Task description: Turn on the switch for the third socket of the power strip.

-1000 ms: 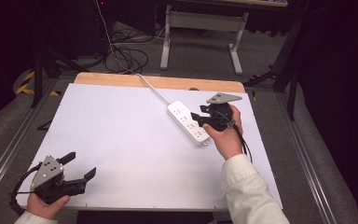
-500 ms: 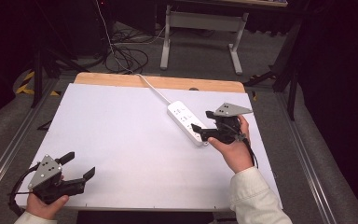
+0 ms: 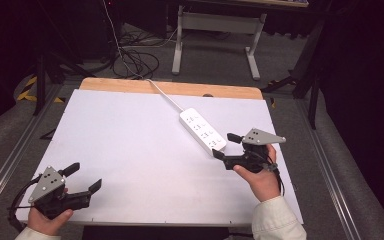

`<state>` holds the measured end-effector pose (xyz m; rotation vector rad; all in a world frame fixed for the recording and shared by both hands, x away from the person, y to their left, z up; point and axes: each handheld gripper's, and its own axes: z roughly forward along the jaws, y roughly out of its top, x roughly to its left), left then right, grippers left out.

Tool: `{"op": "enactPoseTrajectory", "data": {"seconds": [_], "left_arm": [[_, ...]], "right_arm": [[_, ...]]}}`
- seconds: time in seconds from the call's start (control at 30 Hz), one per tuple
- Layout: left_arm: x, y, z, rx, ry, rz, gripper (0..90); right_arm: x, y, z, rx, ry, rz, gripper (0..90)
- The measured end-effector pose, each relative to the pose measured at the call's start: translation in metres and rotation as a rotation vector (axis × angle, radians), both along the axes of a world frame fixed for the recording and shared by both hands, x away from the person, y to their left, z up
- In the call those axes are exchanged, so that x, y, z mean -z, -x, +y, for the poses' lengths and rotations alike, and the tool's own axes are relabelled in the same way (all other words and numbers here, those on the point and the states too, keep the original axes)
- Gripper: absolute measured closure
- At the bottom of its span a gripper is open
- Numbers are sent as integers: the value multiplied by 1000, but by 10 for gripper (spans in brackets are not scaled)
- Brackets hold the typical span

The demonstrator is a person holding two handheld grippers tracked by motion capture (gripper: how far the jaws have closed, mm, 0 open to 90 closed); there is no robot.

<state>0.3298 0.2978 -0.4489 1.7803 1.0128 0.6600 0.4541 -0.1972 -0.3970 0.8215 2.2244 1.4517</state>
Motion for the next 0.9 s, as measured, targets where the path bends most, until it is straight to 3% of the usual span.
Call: {"op": "enactPoseTrajectory", "data": {"seconds": [0.17, 0.37, 0.53, 0.63, 0.8, 0.9], "left_arm": [[0, 1, 0, 2, 2, 2, 130], [-1, 1, -1, 1, -11, -4, 129], [-1, 2, -1, 3, -17, -8, 128], [-1, 2, -2, 5, -22, -7, 128], [0, 1, -1, 5, -15, -3, 124], [1, 1, -1, 3, -9, -2, 122]], "right_arm": [[15, 8, -7, -19, 5, 1, 173], [31, 16, -9, -39, 16, -25, 170], [42, 20, -10, -50, 13, -19, 166], [52, 21, -12, -46, 8, -3, 164], [65, 18, -12, -49, 2, 62, 133], [75, 20, -9, -42, 35, 93, 129]]}}
